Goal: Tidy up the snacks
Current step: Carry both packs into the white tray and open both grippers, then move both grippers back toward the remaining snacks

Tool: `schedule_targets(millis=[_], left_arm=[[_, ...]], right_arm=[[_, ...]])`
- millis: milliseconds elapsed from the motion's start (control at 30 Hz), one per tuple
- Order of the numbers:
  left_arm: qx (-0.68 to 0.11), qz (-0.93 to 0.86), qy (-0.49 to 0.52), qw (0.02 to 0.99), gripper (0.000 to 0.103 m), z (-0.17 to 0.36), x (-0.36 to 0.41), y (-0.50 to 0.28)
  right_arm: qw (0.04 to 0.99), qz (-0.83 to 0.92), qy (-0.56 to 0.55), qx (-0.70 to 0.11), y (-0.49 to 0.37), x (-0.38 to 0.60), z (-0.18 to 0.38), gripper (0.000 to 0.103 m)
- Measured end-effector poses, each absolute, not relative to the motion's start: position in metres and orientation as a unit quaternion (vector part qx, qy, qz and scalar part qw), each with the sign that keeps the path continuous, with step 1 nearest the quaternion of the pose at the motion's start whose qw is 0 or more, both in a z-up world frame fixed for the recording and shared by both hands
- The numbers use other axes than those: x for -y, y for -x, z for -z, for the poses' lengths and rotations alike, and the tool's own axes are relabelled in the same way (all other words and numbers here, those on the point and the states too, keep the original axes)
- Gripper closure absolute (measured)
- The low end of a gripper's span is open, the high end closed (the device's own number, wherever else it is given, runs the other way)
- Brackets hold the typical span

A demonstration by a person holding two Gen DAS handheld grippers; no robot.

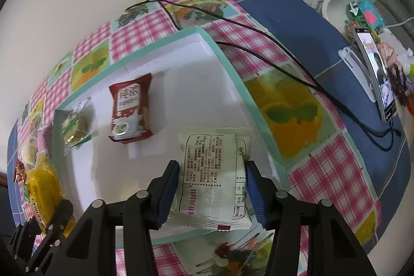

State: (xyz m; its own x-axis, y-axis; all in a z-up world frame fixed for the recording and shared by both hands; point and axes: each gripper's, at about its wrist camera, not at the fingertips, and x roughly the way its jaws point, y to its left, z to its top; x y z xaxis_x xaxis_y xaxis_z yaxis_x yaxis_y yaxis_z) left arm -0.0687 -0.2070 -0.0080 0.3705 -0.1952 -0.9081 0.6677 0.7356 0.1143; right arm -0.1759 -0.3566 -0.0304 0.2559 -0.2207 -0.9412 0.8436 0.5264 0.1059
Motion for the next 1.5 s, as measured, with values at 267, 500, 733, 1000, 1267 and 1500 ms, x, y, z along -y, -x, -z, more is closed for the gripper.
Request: schedule_targets(millis=[267, 500, 733, 1000, 1267, 1500], left_arm=[[-0.49, 0.275, -0.248, 0.789, 0.062, 0.017, 0.213, 0.071], [-0.485, 0.275, -0.238, 0.796, 0.044, 0.011, 0.209, 0.068], [-0.5, 0.247, -0.223, 0.799, 0.036, 0.008, 0.199, 0.055], [-0.521, 0.228, -0.182, 0.802, 0.022, 0.005, 0.181, 0.038], [-0.518, 0.223, -0.15, 0.812, 0.001, -0.002, 0.166, 0.025], [-0.51, 0.227, -0.135, 0.819, 0.001, -0.003, 0.152, 0.018]], right_arm=[[0.725, 0.358, -0.313, -0.498, 0.17, 0.352, 0.038, 0.049], [0.729, 0.352, -0.309, -0.499, 0.167, 0.35, 0.036, 0.048], [0.729, 0.345, -0.306, -0.506, 0.165, 0.349, 0.037, 0.047], [0.735, 0.34, -0.29, -0.51, 0.16, 0.345, 0.035, 0.034], [0.749, 0.327, -0.263, -0.514, 0.15, 0.33, 0.031, 0.011], [0.764, 0.312, -0.256, -0.503, 0.145, 0.319, 0.028, 0.0]])
